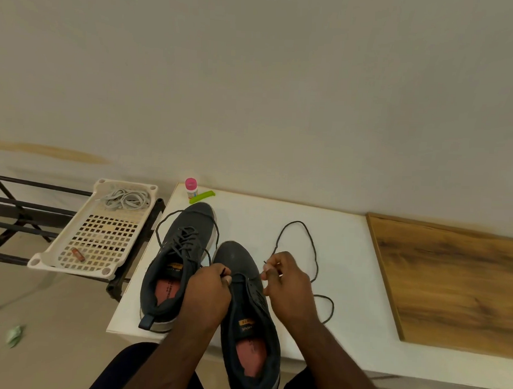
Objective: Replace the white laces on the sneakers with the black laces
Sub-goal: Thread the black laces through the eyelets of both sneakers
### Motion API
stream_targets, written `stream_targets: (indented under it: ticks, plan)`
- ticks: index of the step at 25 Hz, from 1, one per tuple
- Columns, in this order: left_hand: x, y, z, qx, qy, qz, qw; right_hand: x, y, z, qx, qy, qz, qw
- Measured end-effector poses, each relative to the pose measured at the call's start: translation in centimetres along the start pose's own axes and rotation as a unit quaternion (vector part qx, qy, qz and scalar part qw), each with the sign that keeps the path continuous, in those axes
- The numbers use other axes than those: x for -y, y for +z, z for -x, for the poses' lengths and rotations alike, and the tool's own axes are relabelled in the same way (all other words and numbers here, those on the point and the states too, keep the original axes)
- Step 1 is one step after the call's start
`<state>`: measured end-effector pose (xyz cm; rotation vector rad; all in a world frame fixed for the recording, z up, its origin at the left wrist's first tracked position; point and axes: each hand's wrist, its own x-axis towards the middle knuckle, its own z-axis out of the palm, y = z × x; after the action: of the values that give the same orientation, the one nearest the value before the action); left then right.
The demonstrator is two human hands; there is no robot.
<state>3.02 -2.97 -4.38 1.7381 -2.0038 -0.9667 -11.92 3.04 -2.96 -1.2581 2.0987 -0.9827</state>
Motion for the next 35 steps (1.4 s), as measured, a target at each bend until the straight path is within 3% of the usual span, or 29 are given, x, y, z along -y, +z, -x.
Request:
stream_targets:
  ticks: [4,10,14,20,22,24,26,28,29,31,33,35]
  plan:
    - [0.1,-0.1,0.2,0.015,0.017,-0.023,0.999,0.4,1.8,1.4,0.089,-0.067,0.117,0.987]
    - [-0.9,0.7,-0.3,0.06,-0.008,-0.025,0.998,-0.5,2.1,2.1,0.089,-0.059,0.089,0.99]
    - [-2.0,1.2,-0.8,0.056,-0.035,0.192,0.979,-0.6,2.3,2.4,0.071,-0.054,0.126,0.988]
    - [-2.8,-0.6,-0.6,0.089,-0.03,0.379,0.92,0.4,3.2,2.2,0.079,-0.048,0.174,0.98]
    - [-2.3,-1.1,-0.5,0.075,-0.038,0.307,0.948,0.2,3.5,2.4,0.072,-0.039,0.169,0.982]
    - [-1.5,-0.6,-0.3,0.083,-0.022,0.133,0.987,0.0,3.5,2.6,0.056,-0.038,0.149,0.986]
    - [-0.8,0.4,-0.3,0.096,0.004,0.015,0.995,0.0,3.4,2.6,0.049,-0.037,0.154,0.986]
    - [-0.8,0.7,-0.7,0.087,0.03,-0.029,0.995,0.1,3.1,2.7,0.065,-0.034,0.16,0.984]
    - [-1.1,0.5,-0.6,0.073,0.045,-0.015,0.996,0.2,3.1,2.7,0.074,-0.04,0.163,0.983]
    - [-1.8,-0.1,0.1,0.021,0.07,0.122,0.99,0.4,3.1,2.8,0.081,-0.052,0.166,0.981]
    - [-2.0,-0.7,0.3,-0.049,0.079,0.271,0.958,0.1,3.3,2.7,0.066,-0.035,0.153,0.985]
    - [-1.7,-0.5,0.0,-0.073,0.054,0.303,0.949,-0.2,3.7,2.7,0.06,-0.025,0.155,0.986]
